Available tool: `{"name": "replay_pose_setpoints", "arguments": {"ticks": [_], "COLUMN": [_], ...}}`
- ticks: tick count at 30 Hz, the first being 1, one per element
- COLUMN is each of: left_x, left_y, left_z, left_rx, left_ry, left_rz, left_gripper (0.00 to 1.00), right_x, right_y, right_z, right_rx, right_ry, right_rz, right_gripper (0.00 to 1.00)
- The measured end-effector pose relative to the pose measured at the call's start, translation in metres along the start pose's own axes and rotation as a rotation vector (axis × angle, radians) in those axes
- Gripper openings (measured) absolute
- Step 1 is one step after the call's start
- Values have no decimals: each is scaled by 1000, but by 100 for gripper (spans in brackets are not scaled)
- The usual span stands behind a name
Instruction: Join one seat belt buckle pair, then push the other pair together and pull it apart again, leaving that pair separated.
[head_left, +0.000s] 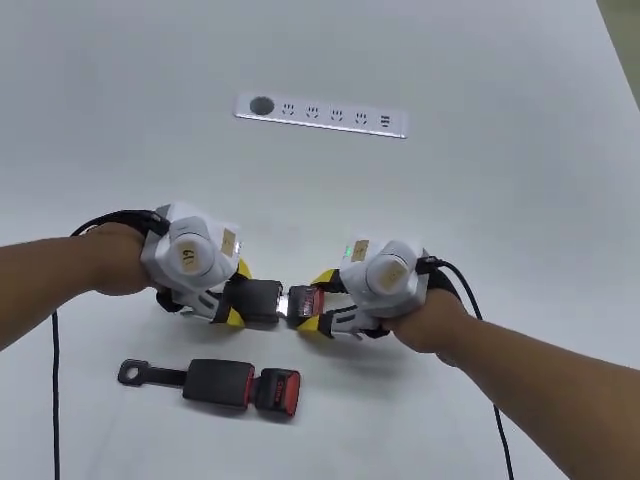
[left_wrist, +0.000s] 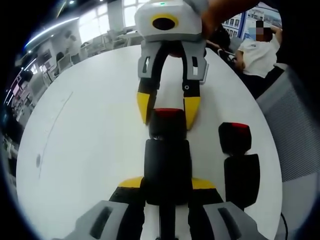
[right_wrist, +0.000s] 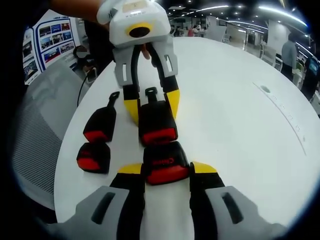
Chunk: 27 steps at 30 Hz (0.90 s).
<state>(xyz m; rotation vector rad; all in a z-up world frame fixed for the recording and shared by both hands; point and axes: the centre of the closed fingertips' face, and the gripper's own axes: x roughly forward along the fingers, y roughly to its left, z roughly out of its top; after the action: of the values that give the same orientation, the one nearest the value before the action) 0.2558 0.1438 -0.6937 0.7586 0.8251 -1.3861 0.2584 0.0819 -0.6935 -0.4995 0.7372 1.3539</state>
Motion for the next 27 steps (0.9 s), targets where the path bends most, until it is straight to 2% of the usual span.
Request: {"name": "replay_pose_setpoints", "arguments": {"ticks": [9,14,19,27], "left_x": [0,-1,-1,-1], "left_y": [-1,-2,-2,-3], "left_z": [1,2,3,4], "left_rx": [1,1,-4,-5], "left_ry": [18,22,20,13], "left_rz": [1,0,3,-1], "left_gripper": [34,34,34,34], "right_x": [-2,-8,-10,-15], "right_y": [0,-3,-4,-3], "right_z": [-2,-8,-10,-13], "right_rx": [-3,0,-12,-6], "right_ry": [15,19,32,25], "right_rz": [-3,-4,-2,6], "right_gripper": [33,33,33,33]}}
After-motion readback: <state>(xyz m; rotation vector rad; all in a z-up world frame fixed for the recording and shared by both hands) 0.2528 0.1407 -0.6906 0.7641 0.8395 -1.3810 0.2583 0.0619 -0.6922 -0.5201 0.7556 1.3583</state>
